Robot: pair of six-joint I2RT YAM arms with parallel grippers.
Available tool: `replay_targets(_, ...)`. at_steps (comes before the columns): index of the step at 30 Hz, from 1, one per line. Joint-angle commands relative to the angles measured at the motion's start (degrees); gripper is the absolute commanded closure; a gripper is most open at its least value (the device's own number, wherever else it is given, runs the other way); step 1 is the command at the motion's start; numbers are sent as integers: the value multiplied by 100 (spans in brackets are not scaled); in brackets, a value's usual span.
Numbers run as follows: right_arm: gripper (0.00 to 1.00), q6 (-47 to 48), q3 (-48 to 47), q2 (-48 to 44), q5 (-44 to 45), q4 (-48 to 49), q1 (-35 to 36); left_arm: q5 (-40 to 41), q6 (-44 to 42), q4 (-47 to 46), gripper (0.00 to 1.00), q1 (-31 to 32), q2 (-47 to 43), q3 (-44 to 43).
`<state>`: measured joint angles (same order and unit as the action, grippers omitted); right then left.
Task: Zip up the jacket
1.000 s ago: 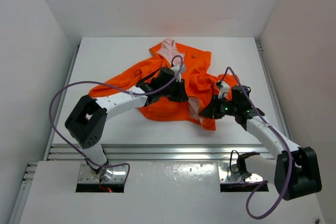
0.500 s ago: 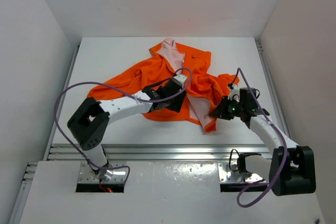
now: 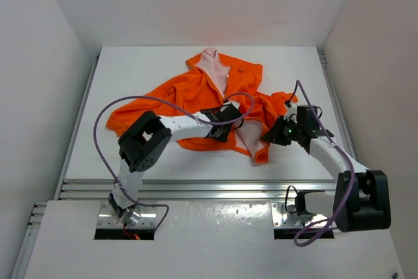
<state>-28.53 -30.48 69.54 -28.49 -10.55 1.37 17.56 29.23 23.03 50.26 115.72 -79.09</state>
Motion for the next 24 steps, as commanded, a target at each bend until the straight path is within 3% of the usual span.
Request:
replay_targets(1, 100, -73, -309, 68, 63, 343, 65, 309, 47, 255, 74, -7, 82, -195)
replay_targets(4, 100, -74, -336, 104, 54, 430, 83, 178, -180, 308, 100, -130, 82, -195)
replay_targets(8, 100, 6, -397, 104, -69, 466, 162, 177, -576, 229, 100, -367, -470, -11)
replay_targets(13, 100, 155, -354, 113, -218, 624, 346, 334, -1462, -193, 100, -351, -2050, 727)
replay_targets(14, 100, 190, -336, 113, -227, 659, 373, 544, -1926, -193, 100, -246, -2167, 798)
replay_targets(17, 100, 322, -283, 69, -245, 747, 496, 2253, -2770, -193, 100, 264, -2299, 1279)
replay_targets(21, 100, 419, -274, 33, -253, 721, 566, 3574, -3669, -772, 100, 730, -2300, 2201)
replay_targets(24, 100, 532, -292, -19, -262, 624, 566, 4043, -4169, -1413, 100, 1047, -2247, 2739)
